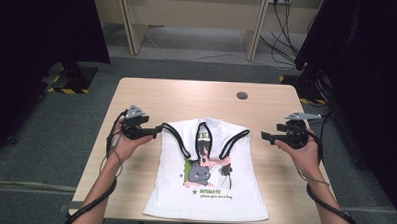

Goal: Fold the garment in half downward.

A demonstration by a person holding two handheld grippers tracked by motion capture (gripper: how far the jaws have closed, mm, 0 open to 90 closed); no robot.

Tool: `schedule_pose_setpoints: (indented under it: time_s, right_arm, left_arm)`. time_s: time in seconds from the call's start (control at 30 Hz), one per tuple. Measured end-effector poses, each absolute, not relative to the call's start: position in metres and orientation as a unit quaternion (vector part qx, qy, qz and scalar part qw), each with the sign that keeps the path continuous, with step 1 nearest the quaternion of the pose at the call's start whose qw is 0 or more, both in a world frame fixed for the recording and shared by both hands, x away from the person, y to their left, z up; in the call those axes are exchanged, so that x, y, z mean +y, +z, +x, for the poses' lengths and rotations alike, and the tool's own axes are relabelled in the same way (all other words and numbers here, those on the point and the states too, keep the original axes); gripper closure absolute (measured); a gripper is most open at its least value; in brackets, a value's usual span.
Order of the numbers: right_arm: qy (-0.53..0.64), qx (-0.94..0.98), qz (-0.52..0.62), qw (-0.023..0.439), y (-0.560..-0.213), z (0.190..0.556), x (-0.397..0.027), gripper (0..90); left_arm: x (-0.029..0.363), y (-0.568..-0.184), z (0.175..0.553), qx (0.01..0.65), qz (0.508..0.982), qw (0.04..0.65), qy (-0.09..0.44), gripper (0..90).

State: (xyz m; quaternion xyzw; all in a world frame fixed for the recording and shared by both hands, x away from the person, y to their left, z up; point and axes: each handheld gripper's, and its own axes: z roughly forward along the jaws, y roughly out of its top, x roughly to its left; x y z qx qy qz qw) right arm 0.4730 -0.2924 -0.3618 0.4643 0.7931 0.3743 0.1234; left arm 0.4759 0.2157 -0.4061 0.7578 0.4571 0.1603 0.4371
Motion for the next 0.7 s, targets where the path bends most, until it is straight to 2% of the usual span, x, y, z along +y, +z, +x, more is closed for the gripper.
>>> schedule_pose_setpoints:
  time_s: [0.17, 0.37, 0.53, 0.7]
  right_arm:
    - [0.365, 0.799, 0.467, 0.105, -0.365, 0.495, -0.276, 28.4]
    - [0.337, 0.812, 0.467, 0.097, -0.374, 0.52, -0.255, 32.2]
    - [0.322, 0.817, 0.471, 0.085, -0.392, 0.533, -0.243, 38.0]
    - [0.31, 0.824, 0.467, 0.08, -0.403, 0.537, -0.236, 40.8]
  left_arm:
    - [0.203, -0.411, 0.501, 0.468, 0.754, 0.437, 0.147, 30.6]
    - [0.185, -0.424, 0.52, 0.474, 0.766, 0.407, 0.15, 32.7]
    - [0.179, -0.439, 0.526, 0.48, 0.778, 0.381, 0.139, 35.8]
    - [0.18, -0.443, 0.526, 0.483, 0.778, 0.381, 0.128, 37.1]
